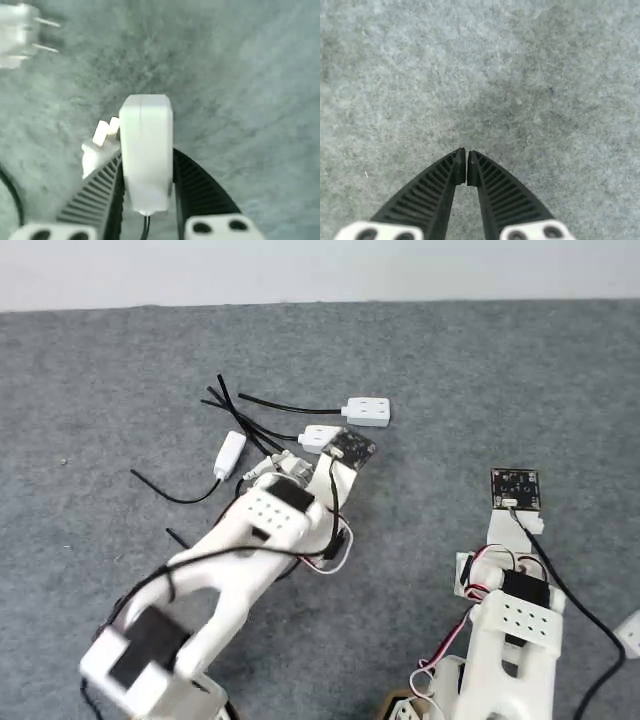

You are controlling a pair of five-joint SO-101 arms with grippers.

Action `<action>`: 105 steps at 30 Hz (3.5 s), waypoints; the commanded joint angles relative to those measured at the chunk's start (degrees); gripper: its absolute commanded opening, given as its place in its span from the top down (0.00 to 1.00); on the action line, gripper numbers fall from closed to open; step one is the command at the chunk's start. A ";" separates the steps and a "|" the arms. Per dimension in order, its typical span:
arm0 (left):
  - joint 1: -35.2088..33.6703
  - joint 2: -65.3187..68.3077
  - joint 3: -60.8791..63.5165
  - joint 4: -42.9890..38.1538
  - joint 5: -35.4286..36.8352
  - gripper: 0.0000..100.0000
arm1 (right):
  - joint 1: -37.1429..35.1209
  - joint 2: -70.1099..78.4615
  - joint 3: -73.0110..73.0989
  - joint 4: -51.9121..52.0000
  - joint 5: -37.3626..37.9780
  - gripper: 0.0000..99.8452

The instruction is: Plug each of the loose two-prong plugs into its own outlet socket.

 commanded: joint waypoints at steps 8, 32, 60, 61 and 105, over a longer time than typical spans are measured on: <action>6.33 -14.15 4.18 -4.40 24.70 0.95 | -0.57 -1.10 -0.53 -0.66 0.70 0.99; -5.45 7.38 -4.53 -1.05 26.20 0.62 | -0.57 -1.10 -0.53 -0.66 0.70 0.99; -2.02 7.74 -7.69 -3.52 -3.87 0.99 | -0.57 -1.10 -0.53 -0.57 0.70 0.99; -3.16 7.56 -7.60 -3.16 -3.96 0.99 | -0.57 -1.10 -0.53 -0.57 0.70 0.99; -20.13 10.29 -4.18 1.05 -15.30 0.98 | -1.98 -1.01 0.18 -0.84 0.79 0.99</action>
